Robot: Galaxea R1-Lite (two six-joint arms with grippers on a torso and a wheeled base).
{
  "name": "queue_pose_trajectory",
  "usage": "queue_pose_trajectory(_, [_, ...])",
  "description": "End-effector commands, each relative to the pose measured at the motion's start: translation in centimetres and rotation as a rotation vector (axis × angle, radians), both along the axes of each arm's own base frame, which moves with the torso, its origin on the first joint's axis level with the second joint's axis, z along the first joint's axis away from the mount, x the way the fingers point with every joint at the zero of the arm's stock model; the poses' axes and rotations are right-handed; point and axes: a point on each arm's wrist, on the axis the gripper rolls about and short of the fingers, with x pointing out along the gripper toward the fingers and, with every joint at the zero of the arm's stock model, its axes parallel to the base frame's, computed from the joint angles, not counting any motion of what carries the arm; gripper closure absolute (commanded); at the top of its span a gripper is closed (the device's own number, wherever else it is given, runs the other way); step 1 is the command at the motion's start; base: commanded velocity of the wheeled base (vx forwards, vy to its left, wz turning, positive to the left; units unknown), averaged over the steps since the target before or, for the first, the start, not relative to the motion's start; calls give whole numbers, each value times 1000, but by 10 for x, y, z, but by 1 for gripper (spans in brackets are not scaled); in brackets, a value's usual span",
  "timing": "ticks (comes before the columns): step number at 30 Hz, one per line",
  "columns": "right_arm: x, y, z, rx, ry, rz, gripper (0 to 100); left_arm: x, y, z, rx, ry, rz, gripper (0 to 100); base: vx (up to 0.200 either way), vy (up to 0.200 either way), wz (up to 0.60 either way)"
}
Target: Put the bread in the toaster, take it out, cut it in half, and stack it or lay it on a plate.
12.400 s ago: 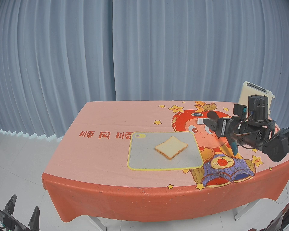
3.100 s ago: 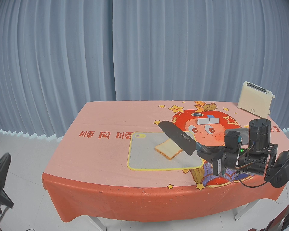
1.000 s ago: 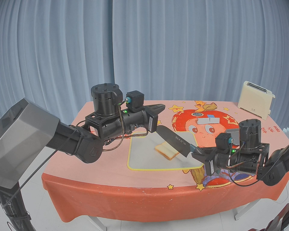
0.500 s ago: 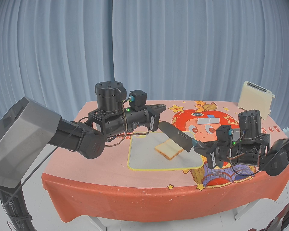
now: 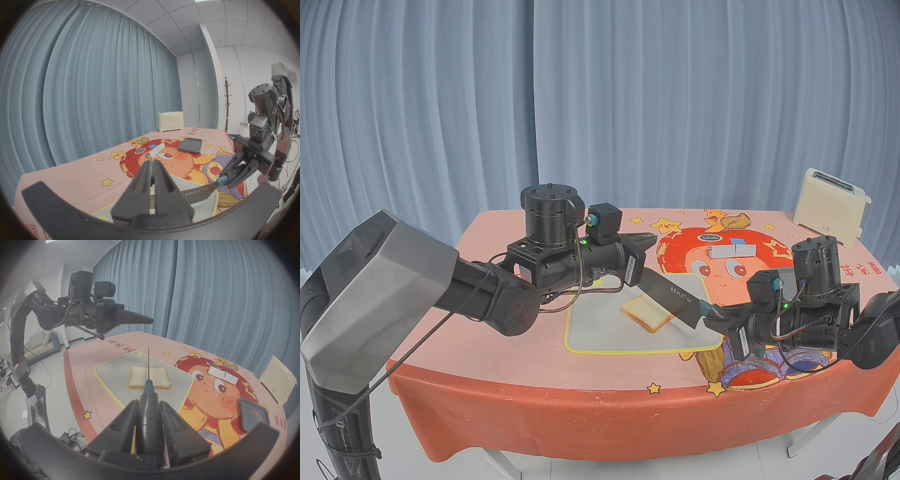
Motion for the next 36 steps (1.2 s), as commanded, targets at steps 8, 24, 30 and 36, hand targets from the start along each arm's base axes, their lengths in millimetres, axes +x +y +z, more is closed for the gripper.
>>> queue_pose_trajectory(8, [4,2,0,1,-8,-2,100,7,-7,-29,50,30,-8,100,0,0,0])
queue_pose_trajectory(24, [7,4,-7,-10,8,-3,100,10,-21,-32,42,16,-29,100,0,0,0])
queue_pose_trajectory(30, [7,4,-7,-9,9,-5,100,12,-26,-47,58,39,-33,100,0,0,0])
queue_pose_trajectory(36, [7,4,-7,-9,9,-5,100,12,-26,-52,63,44,-30,100,0,0,0])
